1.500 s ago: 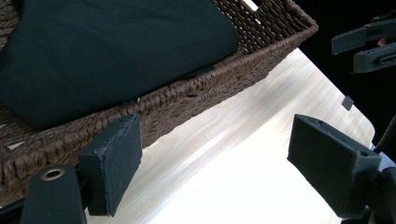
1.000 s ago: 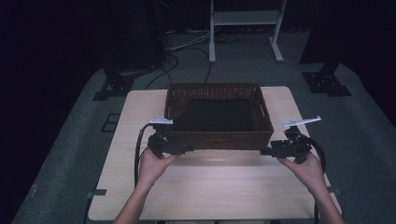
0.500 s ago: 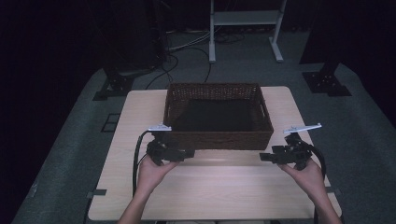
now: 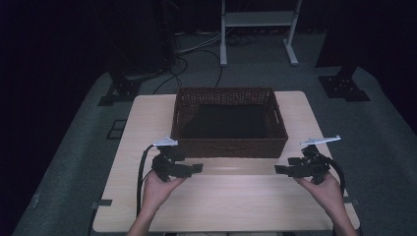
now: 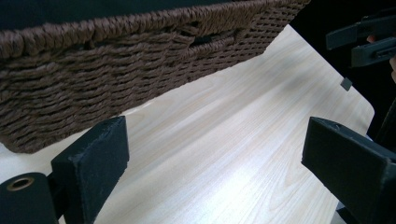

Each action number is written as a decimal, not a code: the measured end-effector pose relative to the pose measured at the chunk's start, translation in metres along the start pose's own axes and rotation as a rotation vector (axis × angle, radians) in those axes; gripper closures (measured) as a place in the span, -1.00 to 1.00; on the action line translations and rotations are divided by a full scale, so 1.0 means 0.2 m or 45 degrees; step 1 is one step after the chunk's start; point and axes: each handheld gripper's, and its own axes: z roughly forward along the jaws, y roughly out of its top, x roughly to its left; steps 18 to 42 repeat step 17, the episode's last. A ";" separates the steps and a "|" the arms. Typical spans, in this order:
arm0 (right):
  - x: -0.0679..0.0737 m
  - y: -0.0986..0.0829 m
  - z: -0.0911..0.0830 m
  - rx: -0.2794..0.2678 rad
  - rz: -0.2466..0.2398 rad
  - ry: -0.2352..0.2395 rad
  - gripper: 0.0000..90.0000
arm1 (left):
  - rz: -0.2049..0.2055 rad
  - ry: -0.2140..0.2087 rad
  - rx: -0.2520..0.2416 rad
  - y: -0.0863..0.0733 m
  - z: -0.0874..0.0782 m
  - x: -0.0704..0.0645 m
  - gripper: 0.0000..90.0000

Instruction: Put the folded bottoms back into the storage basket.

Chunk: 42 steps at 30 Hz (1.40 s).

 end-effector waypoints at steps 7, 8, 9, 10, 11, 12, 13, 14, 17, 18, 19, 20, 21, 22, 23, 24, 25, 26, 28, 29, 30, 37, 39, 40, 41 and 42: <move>0.00 -0.04 0.02 0.003 0.011 0.007 -0.51 | 0.010 0.004 -0.014 -0.05 0.00 0.00 -0.86; -0.01 -0.05 0.02 0.002 0.011 0.006 -0.51 | 0.020 0.015 -0.026 -0.06 0.00 -0.01 -0.86; -0.01 -0.06 0.02 -0.001 0.015 0.008 -0.51 | 0.026 0.020 -0.026 -0.07 -0.01 -0.01 -0.86; -0.01 -0.06 0.02 0.000 0.021 0.008 -0.51 | 0.022 0.011 -0.026 -0.07 -0.01 -0.01 -0.86; -0.01 -0.07 0.02 0.003 0.023 0.003 -0.52 | 0.021 0.003 -0.031 -0.08 -0.01 -0.01 -0.86; -0.02 -0.08 0.02 0.000 0.025 0.006 -0.53 | 0.023 0.005 -0.030 -0.09 -0.01 -0.01 -0.86; -0.02 -0.09 0.02 -0.001 0.027 0.011 -0.53 | 0.026 0.005 -0.027 -0.10 -0.01 -0.01 -0.86; -0.02 -0.10 0.02 -0.002 0.027 0.009 -0.54 | 0.025 -0.006 -0.035 -0.11 -0.01 -0.01 -0.86; -0.03 -0.13 0.02 -0.018 0.044 0.025 -0.55 | 0.023 -0.014 -0.049 -0.13 -0.01 -0.01 -0.86; -0.03 -0.13 0.02 -0.018 0.044 0.025 -0.55 | 0.023 -0.014 -0.049 -0.13 -0.01 -0.01 -0.86; -0.03 -0.13 0.02 -0.018 0.044 0.025 -0.55 | 0.023 -0.014 -0.049 -0.13 -0.01 -0.01 -0.86; -0.03 -0.13 0.02 -0.018 0.044 0.025 -0.55 | 0.023 -0.014 -0.049 -0.13 -0.01 -0.01 -0.86; -0.03 -0.13 0.02 -0.018 0.044 0.025 -0.55 | 0.023 -0.014 -0.049 -0.13 -0.01 -0.01 -0.86; -0.03 -0.13 0.02 -0.018 0.044 0.025 -0.55 | 0.023 -0.014 -0.049 -0.13 -0.01 -0.01 -0.86; -0.03 -0.13 0.02 -0.018 0.044 0.025 -0.55 | 0.023 -0.014 -0.049 -0.13 -0.01 -0.01 -0.86; -0.03 -0.13 0.02 -0.018 0.044 0.025 -0.55 | 0.023 -0.014 -0.049 -0.13 -0.01 -0.01 -0.86; -0.03 -0.13 0.02 -0.018 0.044 0.025 -0.55 | 0.023 -0.014 -0.049 -0.13 -0.01 -0.01 -0.86; -0.03 -0.13 0.02 -0.018 0.044 0.025 -0.55 | 0.023 -0.014 -0.049 -0.13 -0.01 -0.01 -0.86; -0.03 -0.13 0.02 -0.018 0.044 0.025 -0.55 | 0.023 -0.014 -0.049 -0.13 -0.01 -0.01 -0.86; -0.03 -0.13 0.02 -0.018 0.044 0.025 -0.55 | 0.023 -0.014 -0.049 -0.13 -0.01 -0.01 -0.86; -0.03 -0.13 0.02 -0.018 0.044 0.025 -0.55 | 0.023 -0.014 -0.049 -0.13 -0.01 -0.01 -0.86; -0.03 -0.13 0.02 -0.018 0.044 0.025 -0.55 | 0.023 -0.014 -0.049 -0.13 -0.01 -0.01 -0.86; -0.03 -0.13 0.02 -0.018 0.044 0.025 -0.55 | 0.023 -0.014 -0.049 -0.13 -0.01 -0.01 -0.86; -0.03 -0.13 0.02 -0.018 0.044 0.025 -0.55 | 0.023 -0.014 -0.049 -0.13 -0.01 -0.01 -0.86; -0.03 -0.13 0.02 -0.018 0.044 0.025 -0.55 | 0.023 -0.014 -0.049 -0.13 -0.01 -0.01 -0.86; -0.03 -0.13 0.02 -0.018 0.044 0.025 -0.55 | 0.023 -0.014 -0.049 -0.13 -0.01 -0.01 -0.86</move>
